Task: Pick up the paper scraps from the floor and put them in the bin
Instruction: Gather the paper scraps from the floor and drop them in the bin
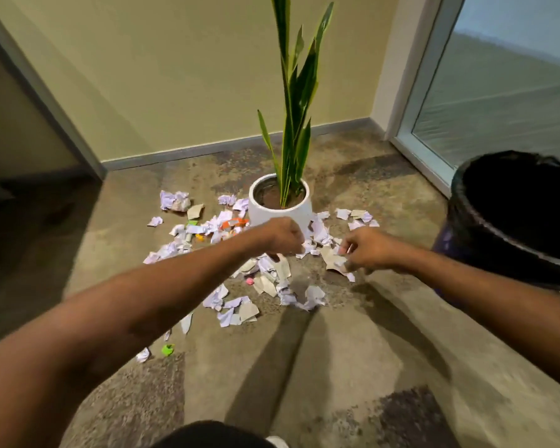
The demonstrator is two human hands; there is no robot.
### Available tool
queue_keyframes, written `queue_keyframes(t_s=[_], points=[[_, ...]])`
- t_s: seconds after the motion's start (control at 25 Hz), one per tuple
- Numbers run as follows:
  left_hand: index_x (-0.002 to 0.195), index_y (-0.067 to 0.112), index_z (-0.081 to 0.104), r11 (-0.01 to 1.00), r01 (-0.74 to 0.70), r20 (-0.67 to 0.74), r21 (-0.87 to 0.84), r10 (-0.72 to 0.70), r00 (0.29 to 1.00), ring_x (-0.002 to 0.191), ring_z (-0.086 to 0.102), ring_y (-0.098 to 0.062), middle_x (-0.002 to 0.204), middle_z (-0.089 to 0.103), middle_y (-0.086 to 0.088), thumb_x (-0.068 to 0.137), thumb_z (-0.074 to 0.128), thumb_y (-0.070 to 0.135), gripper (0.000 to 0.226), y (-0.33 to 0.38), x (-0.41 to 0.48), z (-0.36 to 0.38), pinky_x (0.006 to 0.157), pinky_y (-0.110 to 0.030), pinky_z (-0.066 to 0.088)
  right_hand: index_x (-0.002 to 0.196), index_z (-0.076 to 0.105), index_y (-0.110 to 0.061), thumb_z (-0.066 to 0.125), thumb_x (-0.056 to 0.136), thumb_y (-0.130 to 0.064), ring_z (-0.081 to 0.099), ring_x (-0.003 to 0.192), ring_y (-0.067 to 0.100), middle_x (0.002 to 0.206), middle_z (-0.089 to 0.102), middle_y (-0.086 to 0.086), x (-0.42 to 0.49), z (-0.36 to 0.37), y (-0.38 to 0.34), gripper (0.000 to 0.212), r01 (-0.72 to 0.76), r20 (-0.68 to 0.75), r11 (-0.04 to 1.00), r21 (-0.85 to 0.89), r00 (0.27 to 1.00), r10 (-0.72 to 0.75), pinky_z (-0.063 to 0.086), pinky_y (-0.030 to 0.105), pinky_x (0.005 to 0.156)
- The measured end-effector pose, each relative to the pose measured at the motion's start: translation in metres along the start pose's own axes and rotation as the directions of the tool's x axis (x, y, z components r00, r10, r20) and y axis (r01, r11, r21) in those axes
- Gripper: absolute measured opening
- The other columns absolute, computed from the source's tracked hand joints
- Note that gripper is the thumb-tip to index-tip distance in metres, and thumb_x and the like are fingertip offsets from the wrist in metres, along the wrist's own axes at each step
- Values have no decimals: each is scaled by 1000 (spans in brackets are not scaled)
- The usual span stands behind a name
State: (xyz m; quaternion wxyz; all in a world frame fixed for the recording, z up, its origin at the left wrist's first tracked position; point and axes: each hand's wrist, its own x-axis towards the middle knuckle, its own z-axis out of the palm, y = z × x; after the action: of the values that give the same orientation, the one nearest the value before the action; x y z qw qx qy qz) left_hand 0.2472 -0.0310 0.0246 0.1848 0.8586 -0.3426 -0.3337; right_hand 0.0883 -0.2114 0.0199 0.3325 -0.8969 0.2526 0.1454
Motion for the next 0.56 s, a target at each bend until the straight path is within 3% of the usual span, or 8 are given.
queue_keyframes(t_s=[0.08, 0.16, 0.24, 0.32, 0.4, 0.48, 0.56], points=[[118, 6, 74, 975, 53, -24, 217, -49, 999, 97, 70, -25, 117, 74, -13, 92, 78, 27, 34, -50, -6, 19, 72, -33, 56, 109, 73, -19, 91, 78, -13, 65, 92, 21, 97, 70, -2, 12, 48, 1, 35, 3, 64, 996, -86, 998, 2, 50, 29, 69], [121, 9, 70, 926, 167, -73, 339, -151, 986, 106, 67, -29, 122, 70, -13, 88, 81, 34, 42, -94, -19, 39, 73, -34, 50, 130, 68, -21, 90, 79, -13, 64, 109, 24, 117, 68, 3, 21, 88, 2, 56, 3, 127, 993, -120, 992, 12, 48, 27, 73], [125, 15, 66, 909, 293, -136, 295, -264, 955, 115, 63, -30, 128, 63, -11, 85, 83, 34, 48, -135, -35, 59, 75, -36, 50, 155, 53, -19, 87, 82, -14, 53, 137, 29, 151, 54, 12, 30, 124, 4, 81, -6, 114, 987, -162, 993, 25, 50, 30, 101], [133, 18, 59, 899, 358, -155, 253, -328, 932, 125, 57, -34, 139, 53, -13, 83, 82, 36, 58, -167, -52, 81, 87, -40, 56, 163, 42, -24, 84, 86, -21, 35, 152, 34, 164, 36, 14, 31, 154, 3, 89, -46, 56, 992, -121, 997, 53, 39, 39, 120], [141, 18, 51, 896, 362, -154, 259, -331, 931, 131, 52, -37, 143, 45, -15, 77, 86, 40, 76, -188, -62, 96, 99, -45, 56, 165, 36, -29, 80, 91, -25, 22, 158, 38, 170, 25, 13, 33, 179, -3, 87, -77, -12, 994, -75, 997, 76, 33, 46, 124], [146, 19, 47, 915, 340, -179, 219, -305, 936, 130, 50, -39, 142, 44, -16, 74, 89, 39, 85, -195, -66, 110, 101, -46, 54, 166, 35, -30, 72, 95, -14, 11, 163, 35, 176, 16, 12, 34, 201, -12, 83, -39, -49, 998, -42, 998, 36, 28, 49, 127], [148, 22, 45, 946, 294, -208, 136, -263, 942, 127, 53, -37, 140, 42, -13, 78, 88, 34, 83, -194, -62, 119, 99, -43, 55, 165, 39, -28, 66, 93, 0, 13, 163, 33, 174, 20, 9, 31, 220, -18, 81, 50, -91, 999, -19, 995, -52, 31, 50, 127]])
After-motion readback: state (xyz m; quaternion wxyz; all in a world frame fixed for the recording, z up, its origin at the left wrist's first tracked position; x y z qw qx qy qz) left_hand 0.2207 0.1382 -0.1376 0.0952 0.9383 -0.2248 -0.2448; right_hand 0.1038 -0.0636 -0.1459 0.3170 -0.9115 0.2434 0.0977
